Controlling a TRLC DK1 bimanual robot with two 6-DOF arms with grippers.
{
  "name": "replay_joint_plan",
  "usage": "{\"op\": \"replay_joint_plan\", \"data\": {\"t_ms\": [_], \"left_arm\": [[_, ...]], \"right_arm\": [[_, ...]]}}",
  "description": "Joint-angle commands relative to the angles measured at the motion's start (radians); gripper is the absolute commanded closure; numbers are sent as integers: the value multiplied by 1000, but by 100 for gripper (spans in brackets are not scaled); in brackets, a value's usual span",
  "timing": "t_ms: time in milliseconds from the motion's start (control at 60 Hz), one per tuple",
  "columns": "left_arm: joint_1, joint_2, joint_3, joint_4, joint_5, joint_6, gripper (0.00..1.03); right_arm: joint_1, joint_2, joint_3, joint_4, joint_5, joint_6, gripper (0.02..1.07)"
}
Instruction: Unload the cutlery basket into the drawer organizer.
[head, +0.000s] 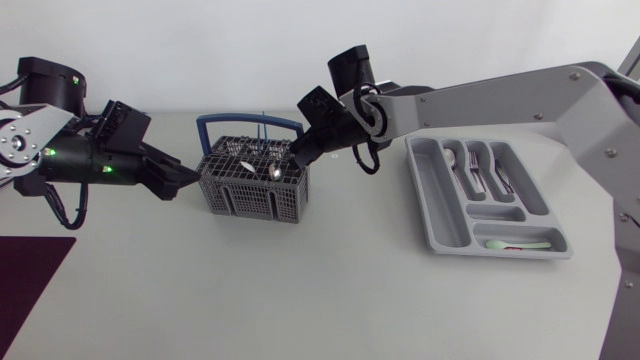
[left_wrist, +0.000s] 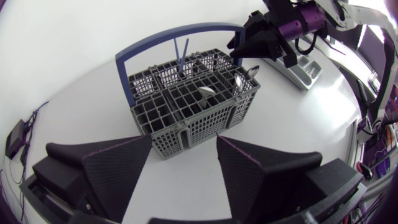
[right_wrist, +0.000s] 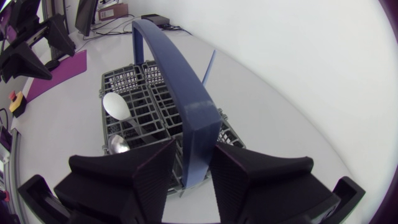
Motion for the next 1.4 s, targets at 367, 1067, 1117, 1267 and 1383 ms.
{"op": "replay_joint_plan", "data": {"t_ms": [367,1067,1117,1267,1383], "left_arm": [[15,7,-12,11,27,46,11],[49,24,-24,45,53,76,11],[50,25,-23,46,53,81,11],[49,41,-11,49,53,82,11],[39,48,-3,49,53,81,11]], "right_arm": [[-66,-212,-227,-66,-104,-143,78],[6,87,130,-90,-10,-33,96],[2,81,123,-90,-15,-37,99],[-23,20,54,-90,-71,-74,100],[-49,-28,-11,-101,-99,-97,100]]}}
